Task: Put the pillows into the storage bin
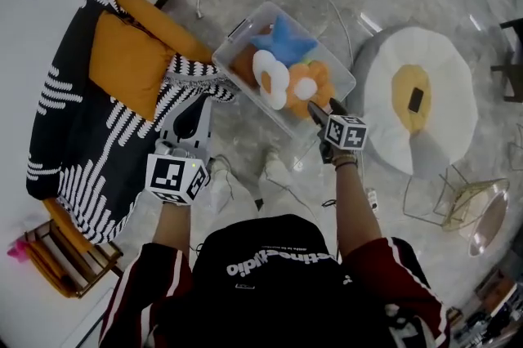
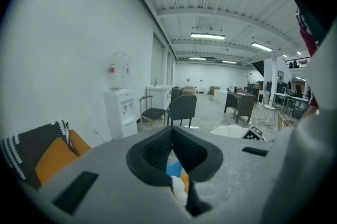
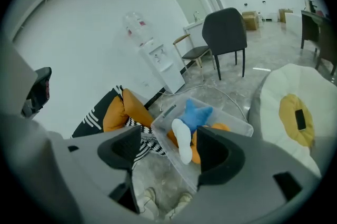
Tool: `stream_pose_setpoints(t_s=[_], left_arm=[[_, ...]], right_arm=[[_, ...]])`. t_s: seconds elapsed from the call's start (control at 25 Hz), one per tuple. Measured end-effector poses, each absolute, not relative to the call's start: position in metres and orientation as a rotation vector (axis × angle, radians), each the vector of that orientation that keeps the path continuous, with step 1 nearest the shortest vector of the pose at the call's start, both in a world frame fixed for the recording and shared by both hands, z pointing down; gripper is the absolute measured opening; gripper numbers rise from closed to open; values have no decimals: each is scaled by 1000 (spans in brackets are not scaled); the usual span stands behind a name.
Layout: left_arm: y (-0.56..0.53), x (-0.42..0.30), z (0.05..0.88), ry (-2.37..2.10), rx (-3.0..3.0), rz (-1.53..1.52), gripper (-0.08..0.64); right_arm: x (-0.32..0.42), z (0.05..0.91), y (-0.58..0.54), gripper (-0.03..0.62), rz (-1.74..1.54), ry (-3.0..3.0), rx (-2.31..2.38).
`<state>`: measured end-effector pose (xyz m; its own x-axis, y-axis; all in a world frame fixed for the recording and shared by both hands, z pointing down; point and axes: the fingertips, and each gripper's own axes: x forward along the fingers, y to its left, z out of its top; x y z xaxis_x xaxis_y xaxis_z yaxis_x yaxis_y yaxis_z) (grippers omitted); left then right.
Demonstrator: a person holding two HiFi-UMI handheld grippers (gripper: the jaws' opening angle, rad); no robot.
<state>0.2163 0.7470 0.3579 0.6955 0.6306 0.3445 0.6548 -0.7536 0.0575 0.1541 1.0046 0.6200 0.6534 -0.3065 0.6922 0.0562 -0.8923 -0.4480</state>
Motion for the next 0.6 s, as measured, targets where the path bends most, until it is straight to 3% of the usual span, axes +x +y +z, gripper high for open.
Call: stream_pose_setpoints(t_s=[0.6], left_arm=[[677, 196, 268, -820, -2836, -346, 5]], right_arm=[[210, 501, 936, 327, -900, 494, -2552]])
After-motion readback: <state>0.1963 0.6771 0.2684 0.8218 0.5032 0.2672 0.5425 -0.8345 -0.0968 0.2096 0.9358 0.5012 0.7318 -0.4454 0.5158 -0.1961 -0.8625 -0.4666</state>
